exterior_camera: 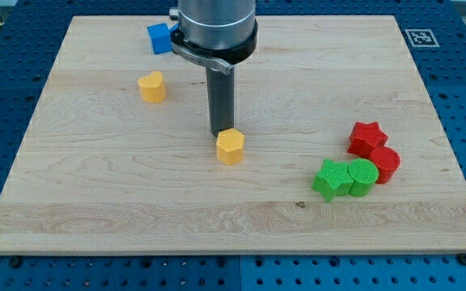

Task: Push the yellow hexagon into the green star

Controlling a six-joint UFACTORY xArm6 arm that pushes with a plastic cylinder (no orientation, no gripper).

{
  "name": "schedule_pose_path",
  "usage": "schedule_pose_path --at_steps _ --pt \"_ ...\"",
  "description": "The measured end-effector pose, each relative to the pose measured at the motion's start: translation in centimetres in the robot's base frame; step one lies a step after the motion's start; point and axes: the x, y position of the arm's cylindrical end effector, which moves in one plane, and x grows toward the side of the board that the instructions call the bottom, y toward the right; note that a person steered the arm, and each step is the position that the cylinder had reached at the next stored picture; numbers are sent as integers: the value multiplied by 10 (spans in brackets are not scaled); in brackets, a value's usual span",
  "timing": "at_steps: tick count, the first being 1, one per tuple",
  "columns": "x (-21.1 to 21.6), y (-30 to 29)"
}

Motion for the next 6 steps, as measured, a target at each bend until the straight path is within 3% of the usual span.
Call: schedule_pose_path --at_steps 1,2,3,5,6 --pt "11 -34" --pt "20 -22" --pt "28 40" --pt "59 41" --pt "73 69"
